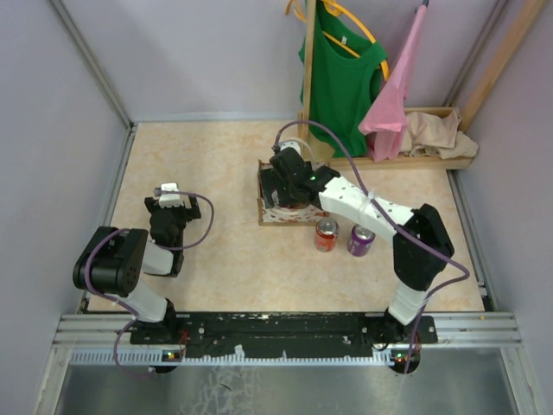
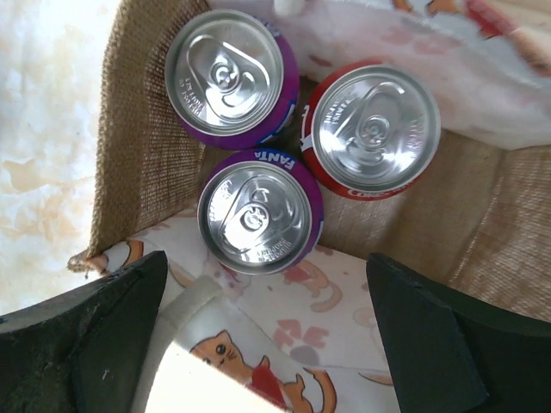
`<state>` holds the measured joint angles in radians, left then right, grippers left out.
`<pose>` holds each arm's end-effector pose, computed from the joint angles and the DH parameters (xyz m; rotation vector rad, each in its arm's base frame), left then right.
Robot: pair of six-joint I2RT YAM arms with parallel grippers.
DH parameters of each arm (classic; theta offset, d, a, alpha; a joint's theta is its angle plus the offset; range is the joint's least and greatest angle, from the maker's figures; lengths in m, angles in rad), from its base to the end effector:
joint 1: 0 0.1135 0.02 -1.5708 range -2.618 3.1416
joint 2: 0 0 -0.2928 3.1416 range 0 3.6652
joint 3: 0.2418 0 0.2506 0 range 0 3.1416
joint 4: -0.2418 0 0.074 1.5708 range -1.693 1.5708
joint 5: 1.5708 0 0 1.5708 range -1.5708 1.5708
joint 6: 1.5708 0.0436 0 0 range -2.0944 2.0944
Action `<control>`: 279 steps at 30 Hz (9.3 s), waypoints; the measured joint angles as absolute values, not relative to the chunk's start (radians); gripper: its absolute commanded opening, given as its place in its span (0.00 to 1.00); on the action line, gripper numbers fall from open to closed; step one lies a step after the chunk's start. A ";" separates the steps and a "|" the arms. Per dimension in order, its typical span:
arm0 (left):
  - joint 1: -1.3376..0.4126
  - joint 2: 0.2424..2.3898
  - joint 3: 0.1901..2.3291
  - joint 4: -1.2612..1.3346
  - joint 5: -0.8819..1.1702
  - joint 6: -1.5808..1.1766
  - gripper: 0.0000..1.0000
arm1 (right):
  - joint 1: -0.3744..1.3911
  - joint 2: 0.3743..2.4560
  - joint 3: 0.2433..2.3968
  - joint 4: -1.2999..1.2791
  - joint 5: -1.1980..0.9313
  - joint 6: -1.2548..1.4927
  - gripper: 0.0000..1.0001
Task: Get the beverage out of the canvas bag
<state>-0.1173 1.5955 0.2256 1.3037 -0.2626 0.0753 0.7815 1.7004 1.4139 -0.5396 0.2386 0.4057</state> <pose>0.2500 -0.0181 0.1721 -0.0437 1.6372 0.1827 0.2820 0.2653 0.3071 -0.3355 2.3614 0.2838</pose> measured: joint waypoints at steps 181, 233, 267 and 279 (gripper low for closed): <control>-0.117 1.596 0.226 1.304 -0.263 0.075 1.00 | 0.711 1.439 1.339 -0.345 0.382 0.250 0.79; -0.117 1.596 0.226 1.304 -0.263 0.075 1.00 | 0.664 1.842 1.383 -0.389 0.340 0.395 0.60; -0.117 1.596 0.226 1.304 -0.263 0.075 1.00 | 0.670 1.639 1.391 -0.442 0.359 0.307 0.00; -0.117 1.596 0.226 1.304 -0.263 0.075 1.00 | 0.770 1.434 1.481 -0.533 0.496 0.260 0.00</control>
<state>-0.1173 1.5955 0.2256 1.3037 -0.2626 0.0753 0.7700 1.4342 1.4807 -0.5327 0.4965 0.2596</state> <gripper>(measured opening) 0.998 0.664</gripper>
